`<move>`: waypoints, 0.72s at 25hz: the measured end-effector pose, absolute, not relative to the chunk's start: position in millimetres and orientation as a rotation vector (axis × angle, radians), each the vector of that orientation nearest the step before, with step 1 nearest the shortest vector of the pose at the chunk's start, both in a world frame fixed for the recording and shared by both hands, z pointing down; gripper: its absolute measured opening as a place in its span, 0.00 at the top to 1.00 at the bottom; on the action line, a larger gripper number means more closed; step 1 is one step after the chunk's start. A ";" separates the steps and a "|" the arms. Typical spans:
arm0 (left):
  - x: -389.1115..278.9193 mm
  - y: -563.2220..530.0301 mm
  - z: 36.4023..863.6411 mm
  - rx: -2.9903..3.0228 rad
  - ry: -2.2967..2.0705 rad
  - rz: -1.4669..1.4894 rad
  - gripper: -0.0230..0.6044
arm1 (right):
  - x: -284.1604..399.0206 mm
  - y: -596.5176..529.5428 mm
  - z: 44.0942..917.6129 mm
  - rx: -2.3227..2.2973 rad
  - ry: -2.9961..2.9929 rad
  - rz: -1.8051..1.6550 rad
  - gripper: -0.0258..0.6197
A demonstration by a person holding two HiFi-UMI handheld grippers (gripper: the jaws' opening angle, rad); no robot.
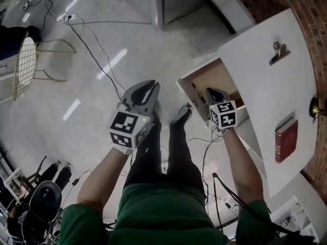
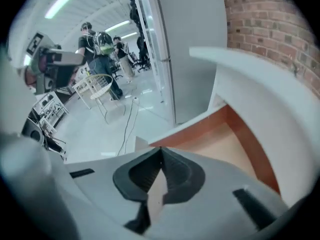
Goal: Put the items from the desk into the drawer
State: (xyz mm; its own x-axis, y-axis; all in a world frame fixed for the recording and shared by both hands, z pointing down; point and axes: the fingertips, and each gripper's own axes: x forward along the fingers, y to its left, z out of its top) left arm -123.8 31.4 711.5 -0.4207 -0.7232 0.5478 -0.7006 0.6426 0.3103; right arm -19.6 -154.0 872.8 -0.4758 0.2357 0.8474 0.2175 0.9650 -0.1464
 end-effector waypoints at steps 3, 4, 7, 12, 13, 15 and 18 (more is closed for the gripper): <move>-143.9 31.3 677.9 1.099 -2.264 -0.043 0.91 | -58.3 -153.6 798.7 -0.307 -2.254 0.025 0.95; -145.2 32.1 664.5 1.098 -2.276 -0.043 0.91 | -63.2 -150.8 773.1 -0.304 -2.299 0.038 0.95; -149.7 31.2 618.9 1.104 -2.323 -0.085 0.91 | -74.8 -145.8 703.0 -0.277 -2.416 0.057 0.95; -161.2 21.2 542.6 1.124 -2.389 -0.214 0.91 | -99.3 -137.2 593.0 -0.242 -2.621 0.011 0.95; -164.1 18.4 528.1 1.135 -2.417 -0.228 0.91 | -103.5 -138.0 570.5 -0.235 -2.665 0.000 0.95; -167.2 13.1 498.8 1.163 -2.471 -0.240 0.91 | -108.4 -141.5 527.7 -0.215 -2.746 -0.019 0.95; -167.9 3.6 452.2 1.222 -2.529 -0.235 0.91 | -110.6 -149.7 472.1 -0.182 -2.849 -0.062 0.95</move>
State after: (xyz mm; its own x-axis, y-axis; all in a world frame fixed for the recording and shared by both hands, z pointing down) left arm -167.9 3.6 452.2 -0.5820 -0.7844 0.2144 -0.7316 0.6202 0.2831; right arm -110.6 -149.7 472.1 -0.9513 0.1183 0.2847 0.1305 0.9912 0.0242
